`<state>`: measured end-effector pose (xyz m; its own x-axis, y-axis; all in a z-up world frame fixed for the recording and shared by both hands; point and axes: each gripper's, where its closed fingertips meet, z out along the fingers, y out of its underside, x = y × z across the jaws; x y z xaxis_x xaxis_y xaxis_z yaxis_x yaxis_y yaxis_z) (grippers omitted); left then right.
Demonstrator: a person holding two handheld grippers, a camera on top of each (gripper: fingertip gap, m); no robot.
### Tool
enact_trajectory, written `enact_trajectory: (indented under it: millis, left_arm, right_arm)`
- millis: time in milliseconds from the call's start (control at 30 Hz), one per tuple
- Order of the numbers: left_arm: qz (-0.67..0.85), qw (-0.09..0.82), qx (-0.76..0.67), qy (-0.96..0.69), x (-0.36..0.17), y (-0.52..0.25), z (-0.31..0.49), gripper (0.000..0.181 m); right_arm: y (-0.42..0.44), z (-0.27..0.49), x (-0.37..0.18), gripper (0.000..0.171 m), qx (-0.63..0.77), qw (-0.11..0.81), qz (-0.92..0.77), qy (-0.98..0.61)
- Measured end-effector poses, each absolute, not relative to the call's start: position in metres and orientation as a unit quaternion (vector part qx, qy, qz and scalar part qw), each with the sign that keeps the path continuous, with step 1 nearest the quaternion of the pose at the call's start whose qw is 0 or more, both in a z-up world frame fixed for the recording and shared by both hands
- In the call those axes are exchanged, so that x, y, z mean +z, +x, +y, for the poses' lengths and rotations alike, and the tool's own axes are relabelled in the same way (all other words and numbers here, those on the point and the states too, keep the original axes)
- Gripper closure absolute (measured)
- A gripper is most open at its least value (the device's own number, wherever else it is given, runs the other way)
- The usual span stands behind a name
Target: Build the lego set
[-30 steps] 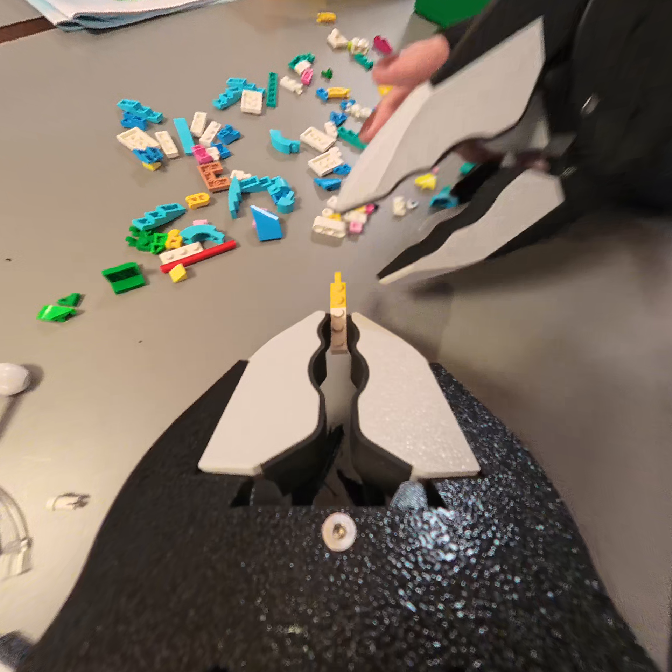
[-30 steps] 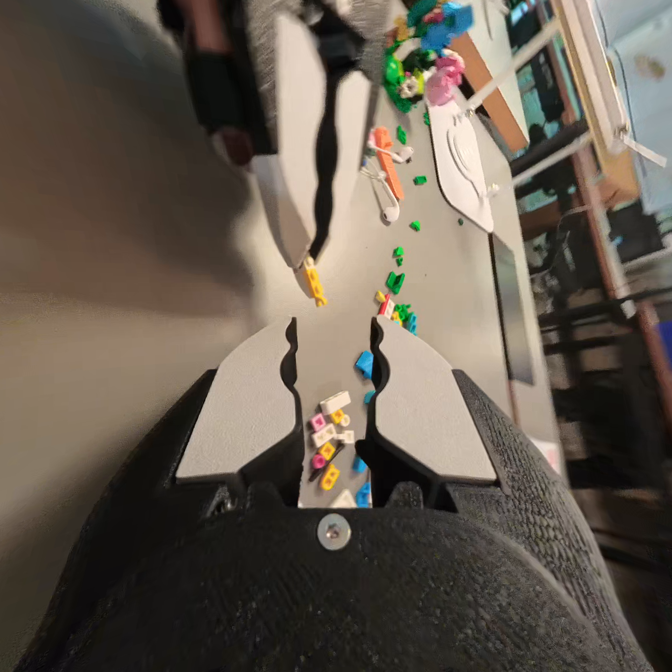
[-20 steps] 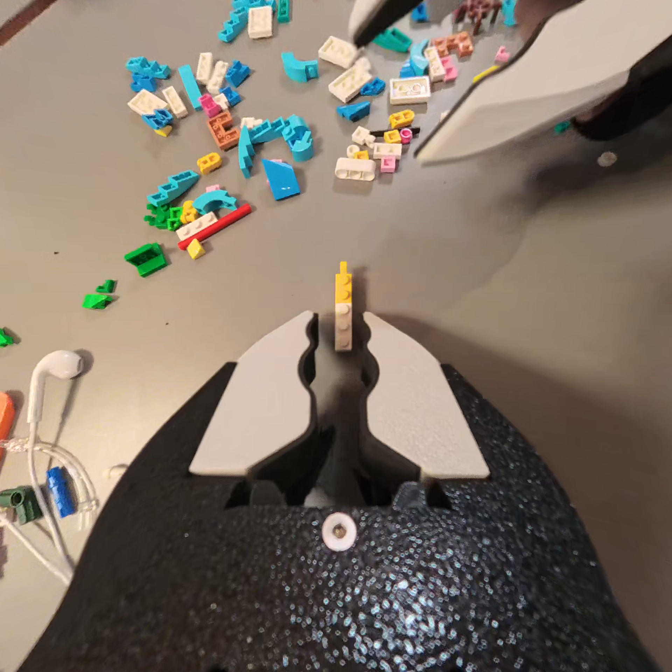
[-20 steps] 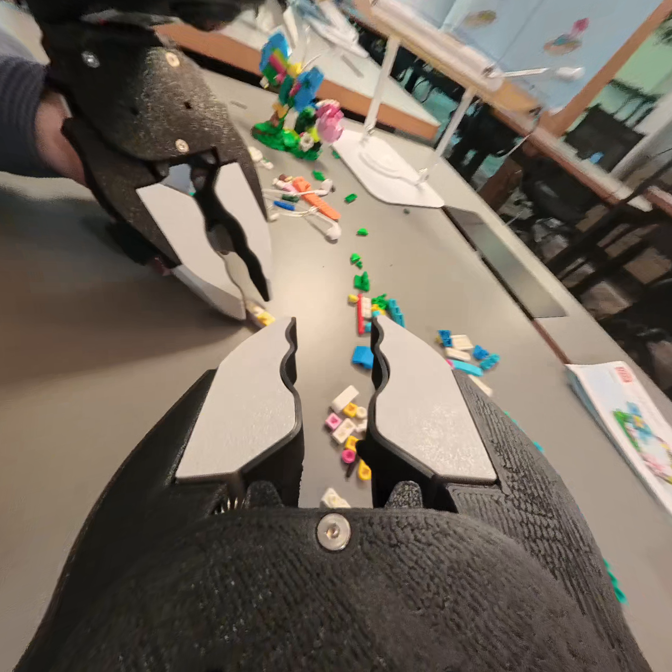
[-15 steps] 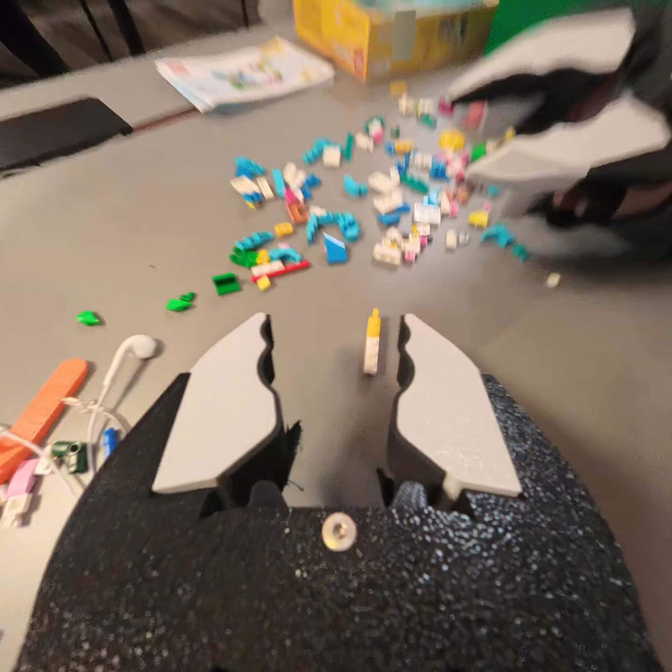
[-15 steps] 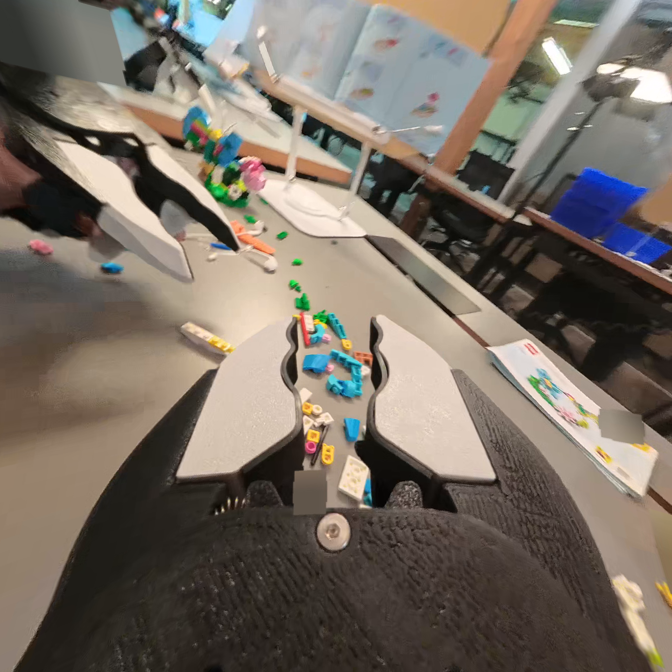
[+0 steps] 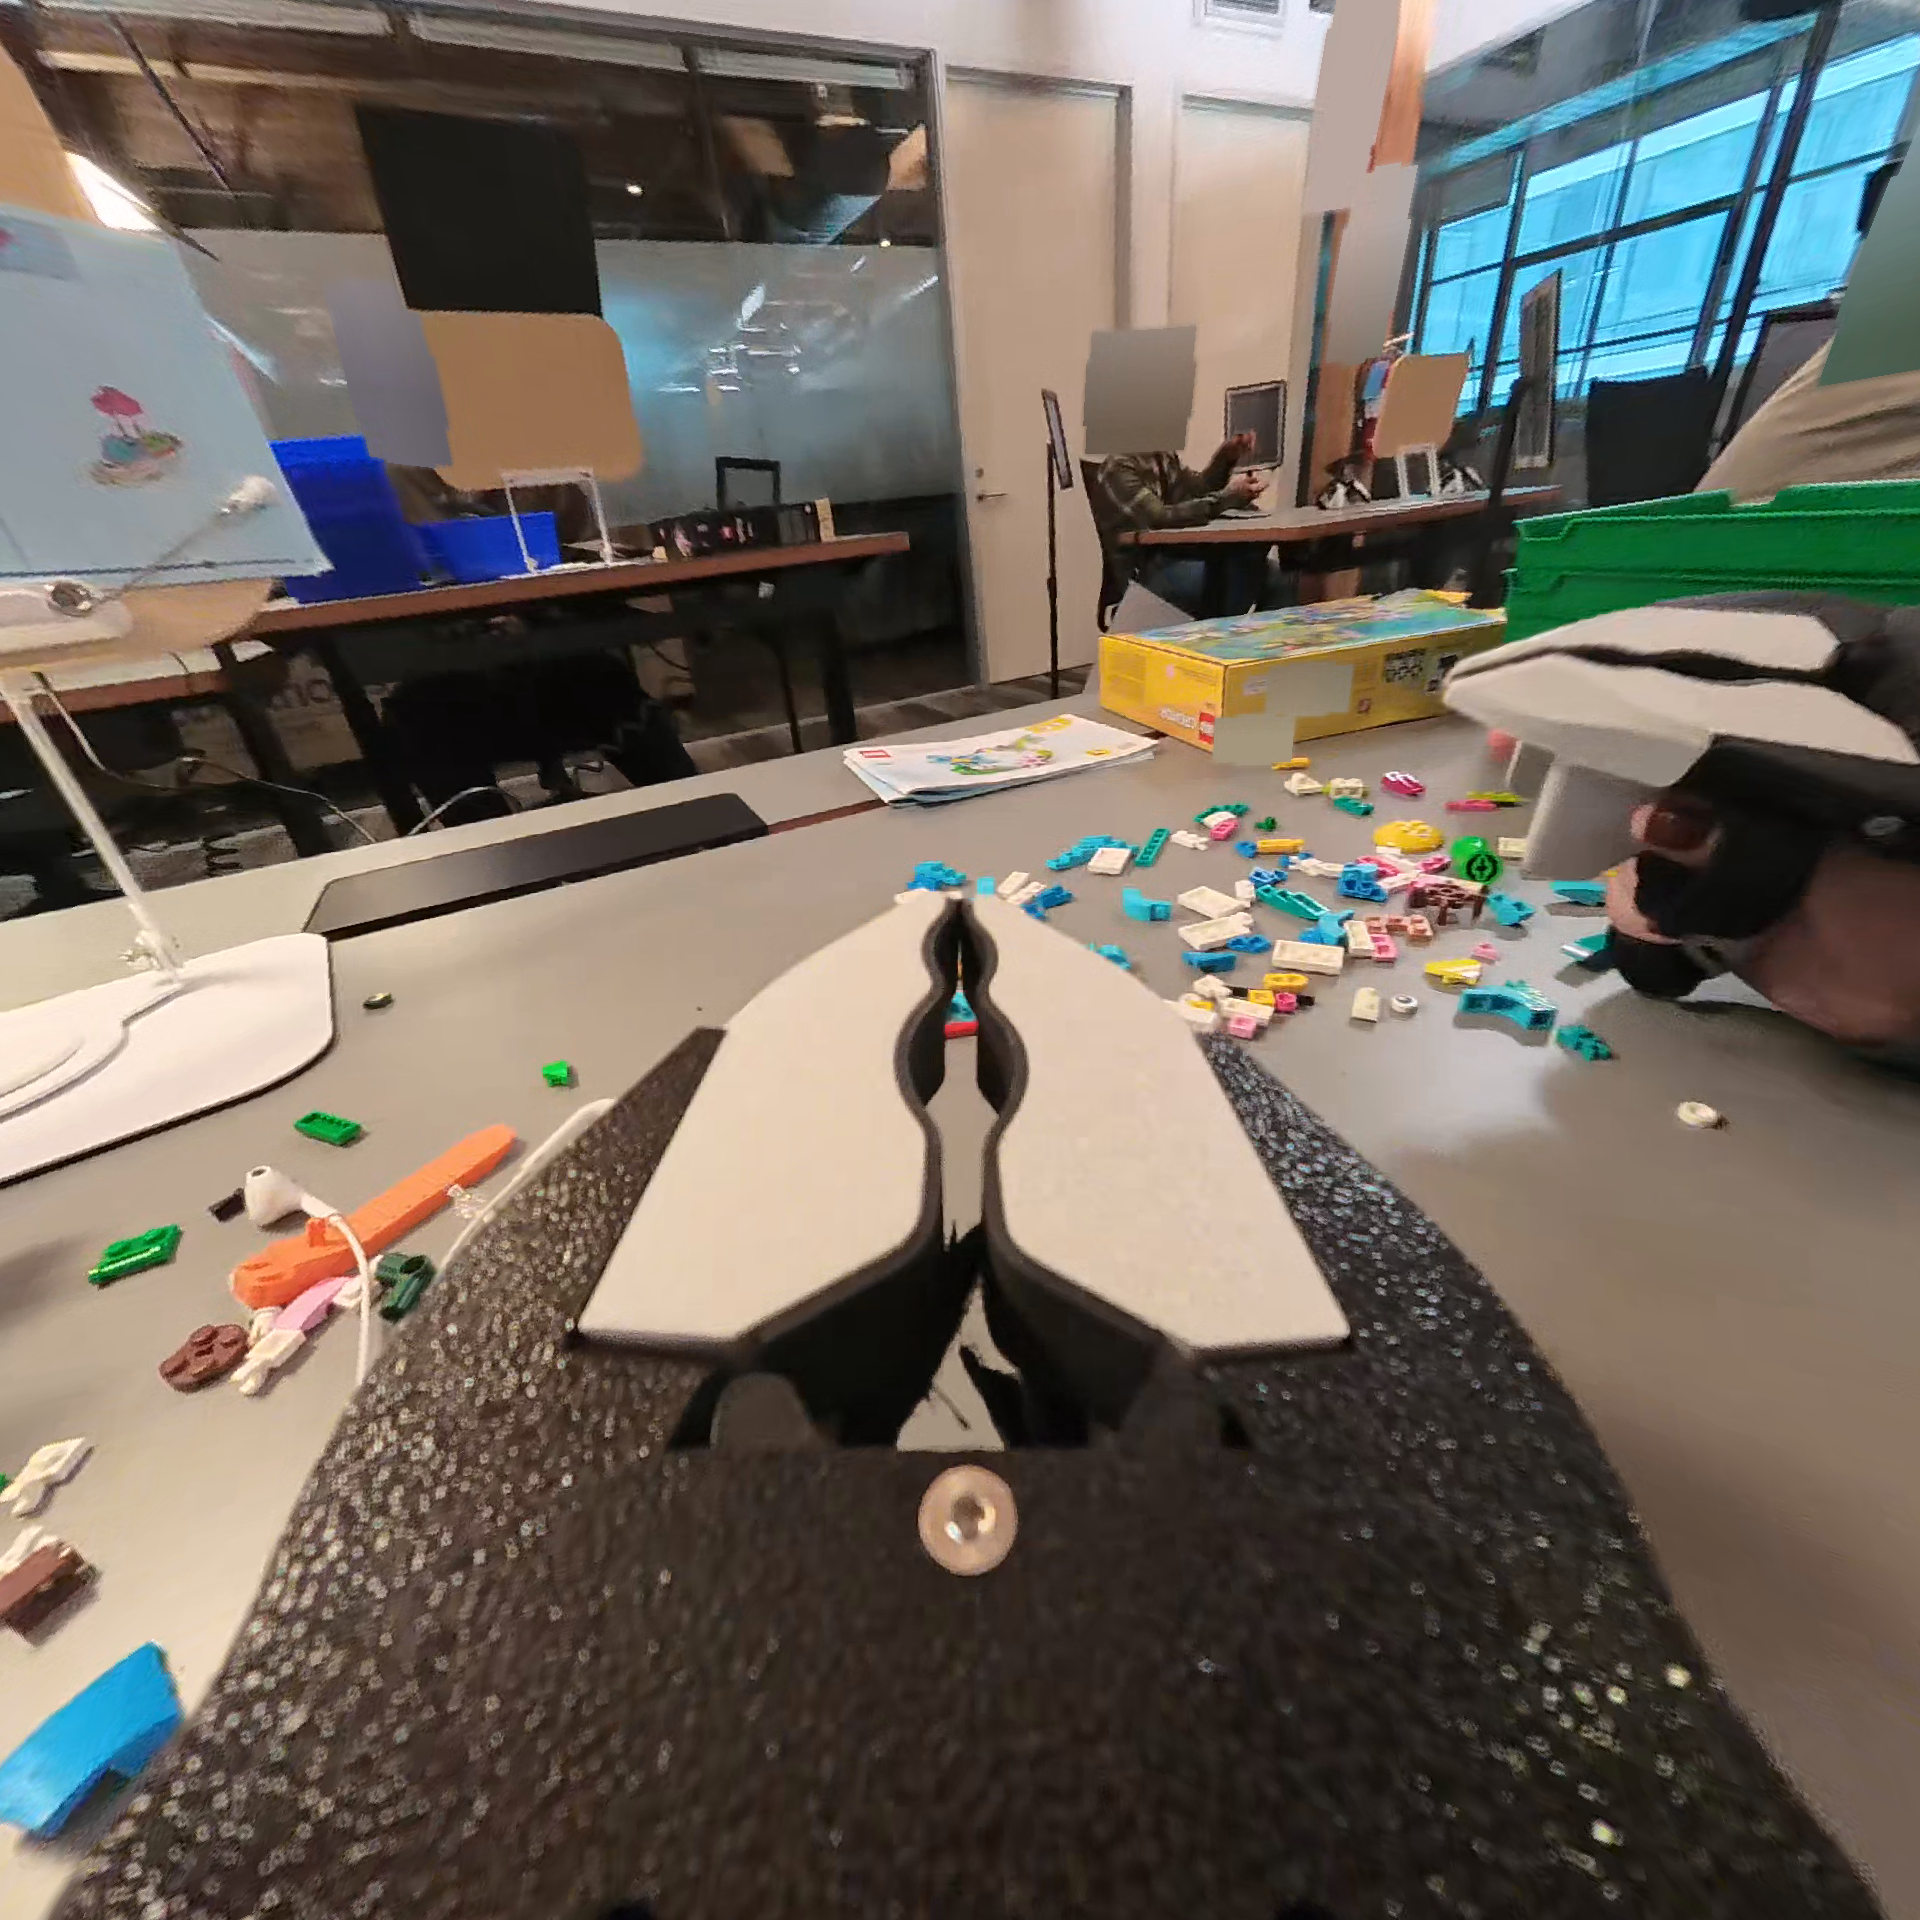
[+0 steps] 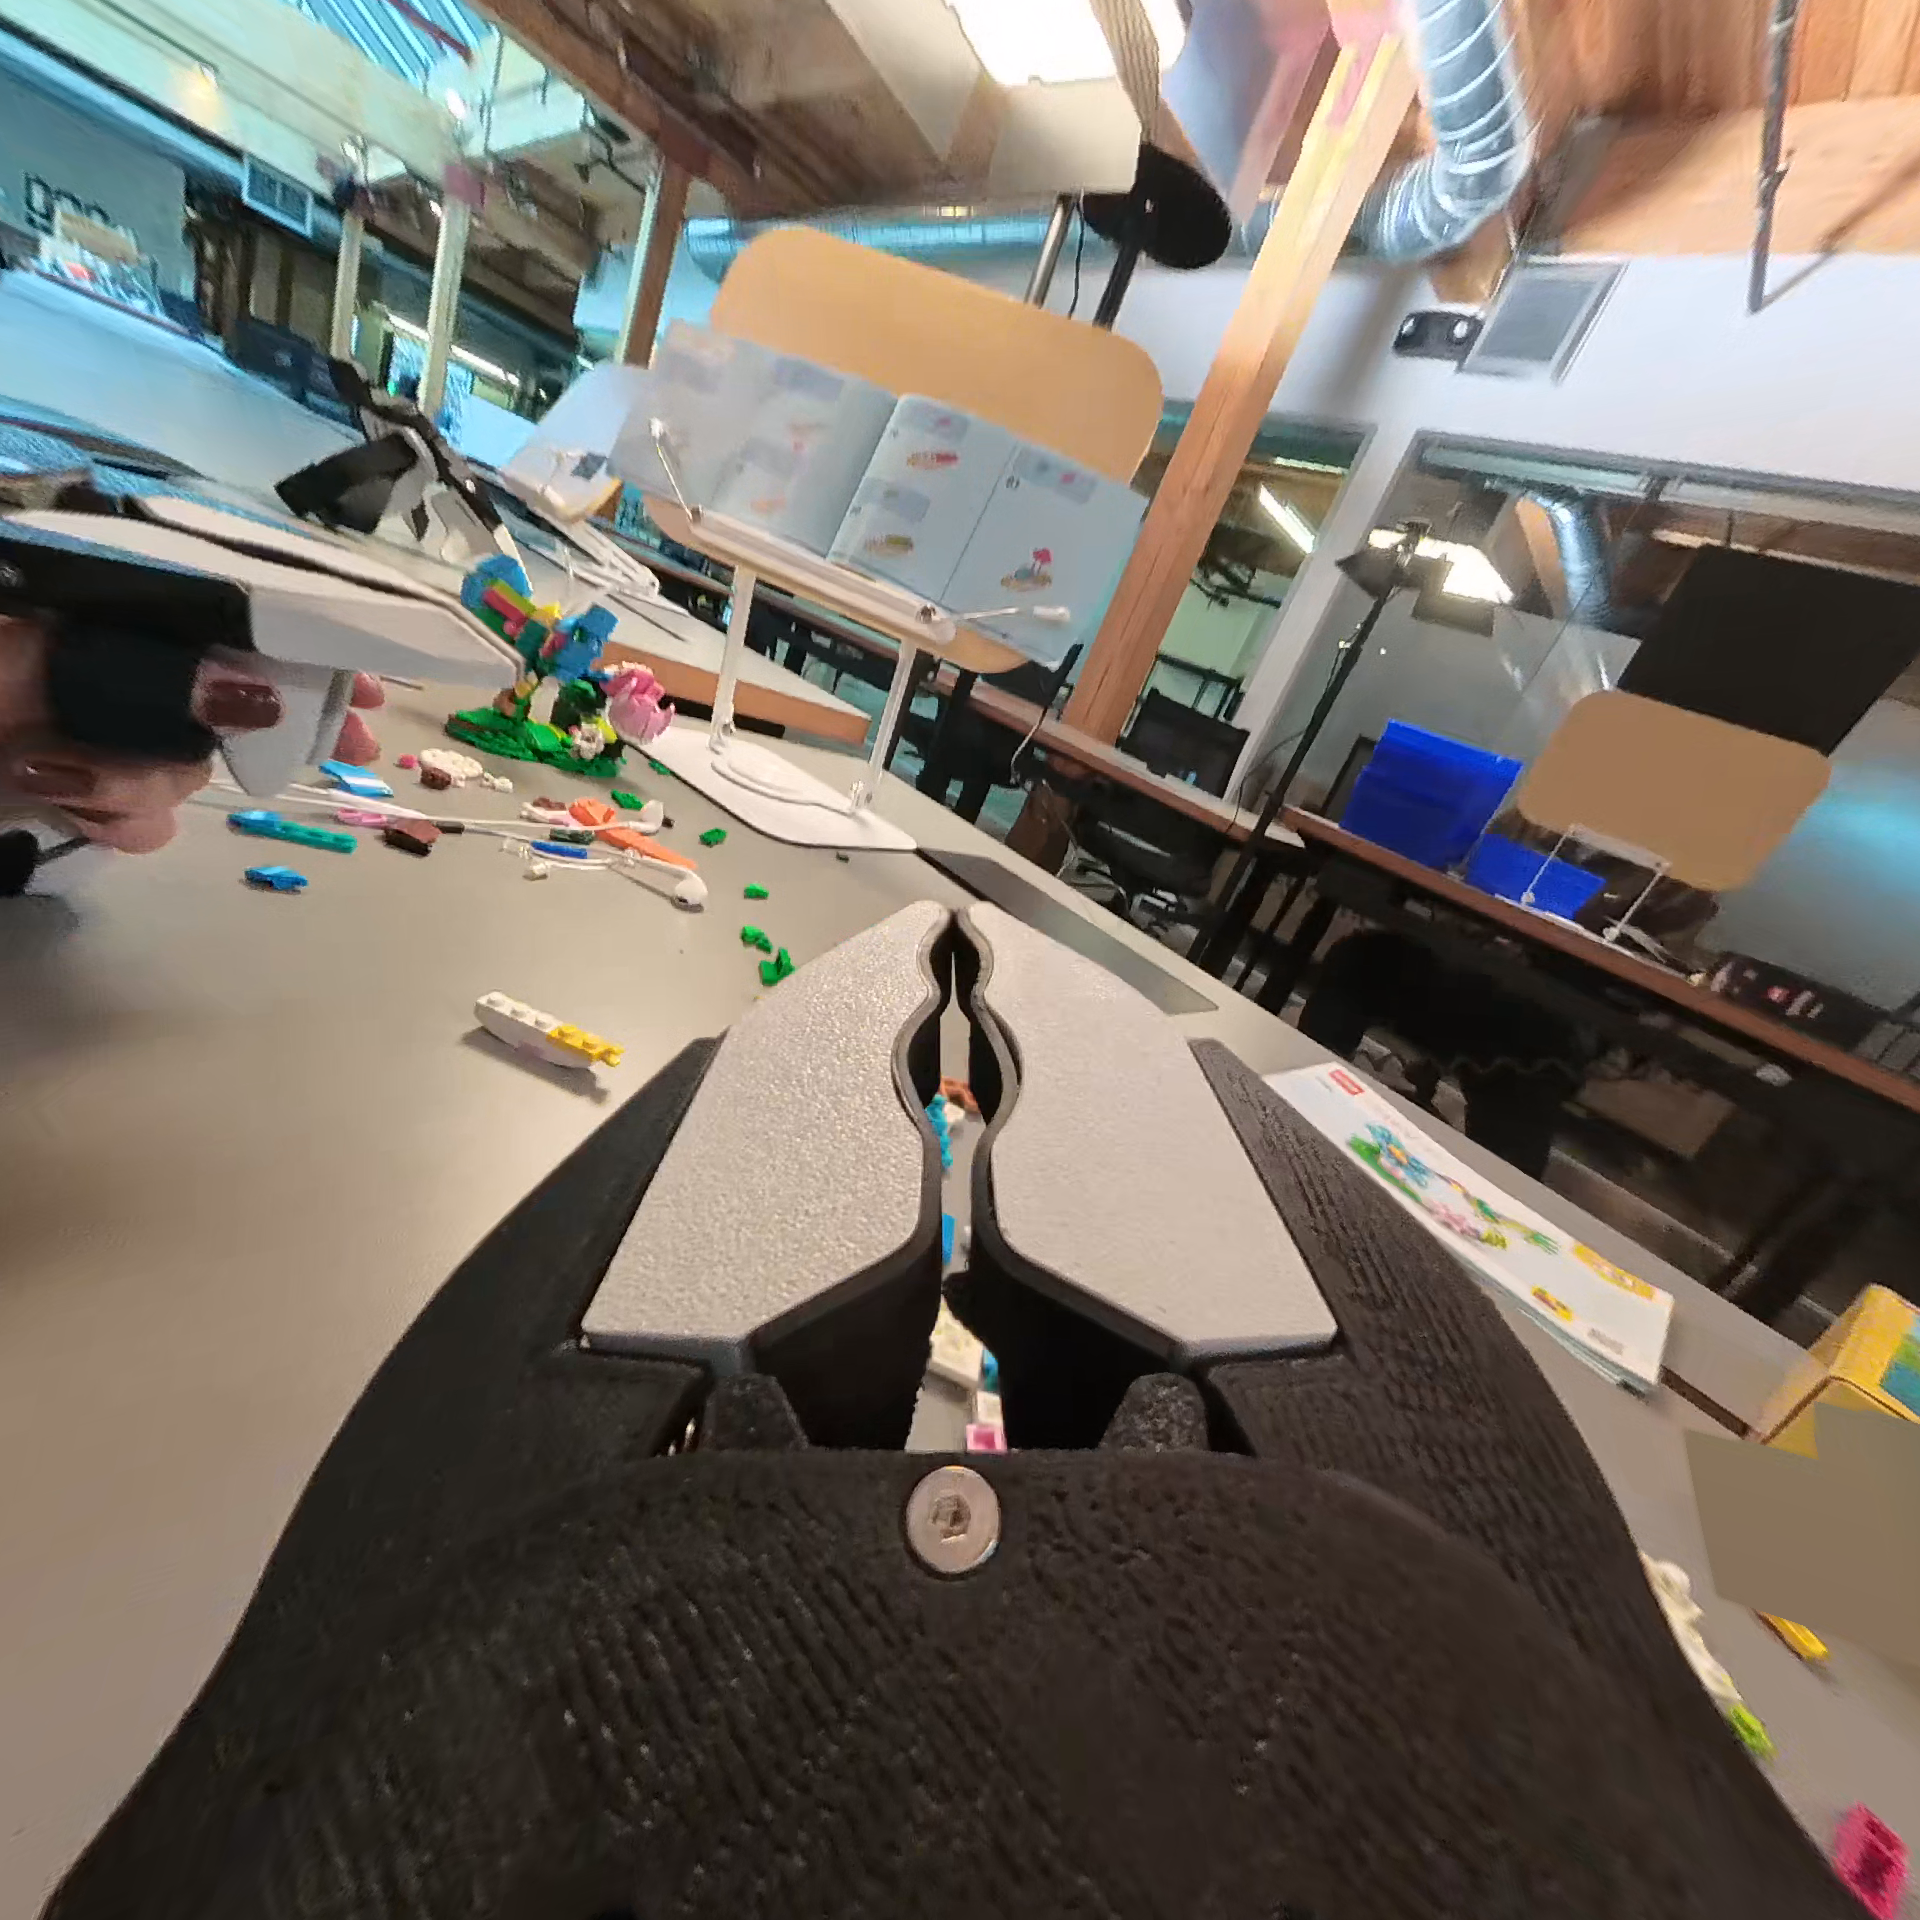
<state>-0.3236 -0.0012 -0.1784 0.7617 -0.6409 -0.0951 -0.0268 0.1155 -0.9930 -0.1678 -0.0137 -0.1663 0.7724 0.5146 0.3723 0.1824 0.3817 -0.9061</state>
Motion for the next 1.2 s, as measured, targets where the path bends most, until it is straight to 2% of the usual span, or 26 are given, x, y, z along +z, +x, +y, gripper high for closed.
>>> enact_trajectory:
  millis: [267, 1200]
  left_arm:
    - [0.289, 0.688, -0.215, -0.63, -0.183, -0.315, -0.002, 0.181]
    - [0.29, 0.697, -0.215, -0.62, -0.18, -0.316, -0.004, 0.181]
  right_arm:
    - [-0.142, 0.001, -0.168, 0.171, 0.079, 0.762, -0.247, -0.593]
    - [-0.16, -0.018, -0.158, 0.171, 0.078, 0.787, -0.309, -0.528]
